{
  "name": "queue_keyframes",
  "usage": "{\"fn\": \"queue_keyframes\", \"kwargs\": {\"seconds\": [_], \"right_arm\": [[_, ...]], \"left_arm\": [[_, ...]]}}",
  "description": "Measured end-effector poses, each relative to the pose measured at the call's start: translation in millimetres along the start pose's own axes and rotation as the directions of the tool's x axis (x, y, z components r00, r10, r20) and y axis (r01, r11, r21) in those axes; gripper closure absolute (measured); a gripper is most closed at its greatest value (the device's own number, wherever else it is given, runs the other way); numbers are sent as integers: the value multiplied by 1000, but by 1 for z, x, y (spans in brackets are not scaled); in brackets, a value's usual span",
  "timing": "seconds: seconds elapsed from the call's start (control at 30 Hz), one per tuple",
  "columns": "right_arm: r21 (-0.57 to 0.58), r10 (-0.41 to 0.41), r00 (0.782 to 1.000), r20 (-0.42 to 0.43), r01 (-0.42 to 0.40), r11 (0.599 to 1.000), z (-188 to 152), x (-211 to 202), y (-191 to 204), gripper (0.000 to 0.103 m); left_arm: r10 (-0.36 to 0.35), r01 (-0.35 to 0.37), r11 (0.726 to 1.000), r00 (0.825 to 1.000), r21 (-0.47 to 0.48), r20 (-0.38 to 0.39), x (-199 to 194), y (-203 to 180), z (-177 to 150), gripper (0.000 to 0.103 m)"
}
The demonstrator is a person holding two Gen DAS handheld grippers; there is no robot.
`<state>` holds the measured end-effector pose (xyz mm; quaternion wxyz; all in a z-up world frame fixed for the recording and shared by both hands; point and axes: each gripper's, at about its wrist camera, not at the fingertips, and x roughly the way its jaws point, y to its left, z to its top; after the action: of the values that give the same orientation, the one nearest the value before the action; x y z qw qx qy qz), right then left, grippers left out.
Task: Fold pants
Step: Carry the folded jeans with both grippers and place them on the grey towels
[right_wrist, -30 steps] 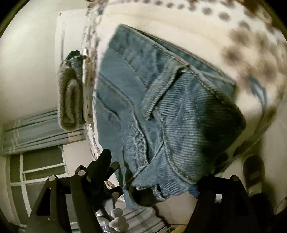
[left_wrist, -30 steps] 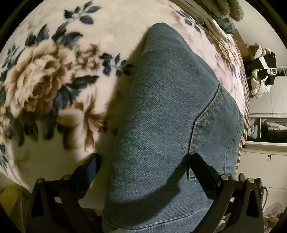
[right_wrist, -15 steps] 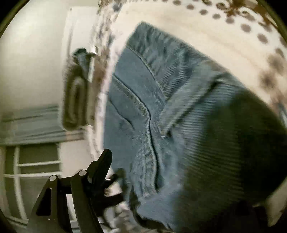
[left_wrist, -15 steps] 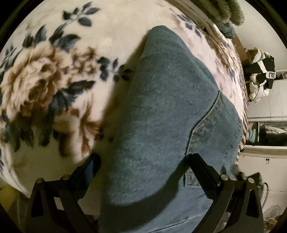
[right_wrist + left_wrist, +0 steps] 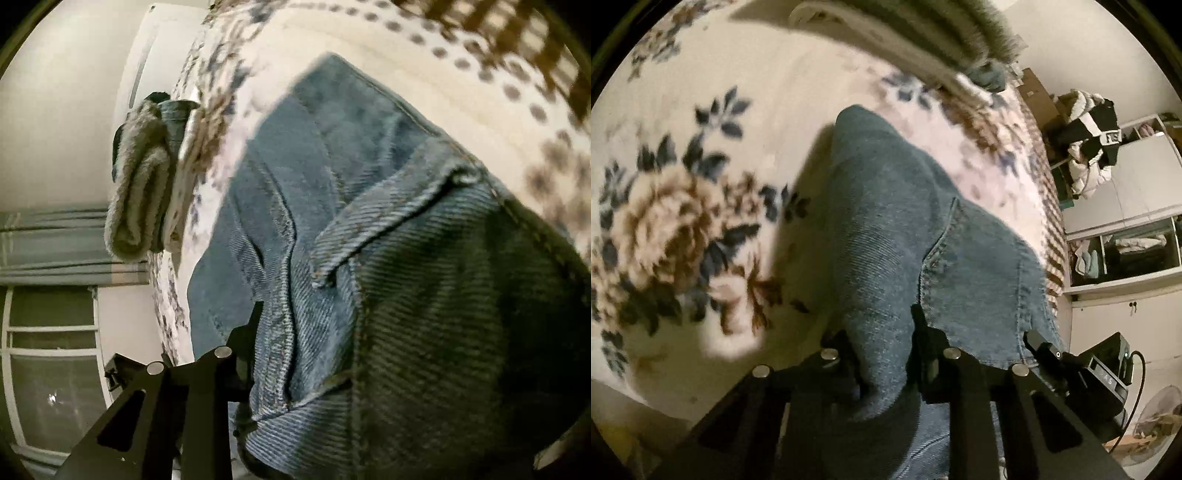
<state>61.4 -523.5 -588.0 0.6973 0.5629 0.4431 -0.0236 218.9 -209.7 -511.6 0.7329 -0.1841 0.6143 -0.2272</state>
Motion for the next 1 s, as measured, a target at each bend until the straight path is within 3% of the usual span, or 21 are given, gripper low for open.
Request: {"fn": "queue_keyframes", "kwargs": {"seconds": [0.33, 0.5, 0.77, 1.0], "right_arm": [[-95, 35, 999, -35, -39, 995, 1, -49, 74, 74], [-154, 70, 997, -25, -73, 985, 11, -75, 142, 74], [-242, 147, 989, 32, -135, 961, 67, -66, 288, 74], [-268, 181, 980, 88, -152, 951, 136, 17, 393, 74]], "left_arm": [[-9, 6, 999, 998, 49, 58, -88, -46, 24, 86], [-20, 14, 999, 993, 53, 119, -144, -77, 66, 86], [-57, 44, 997, 973, 64, 225, -197, -101, 185, 86], [-57, 41, 997, 963, 67, 265, -189, -73, 322, 86]]}}
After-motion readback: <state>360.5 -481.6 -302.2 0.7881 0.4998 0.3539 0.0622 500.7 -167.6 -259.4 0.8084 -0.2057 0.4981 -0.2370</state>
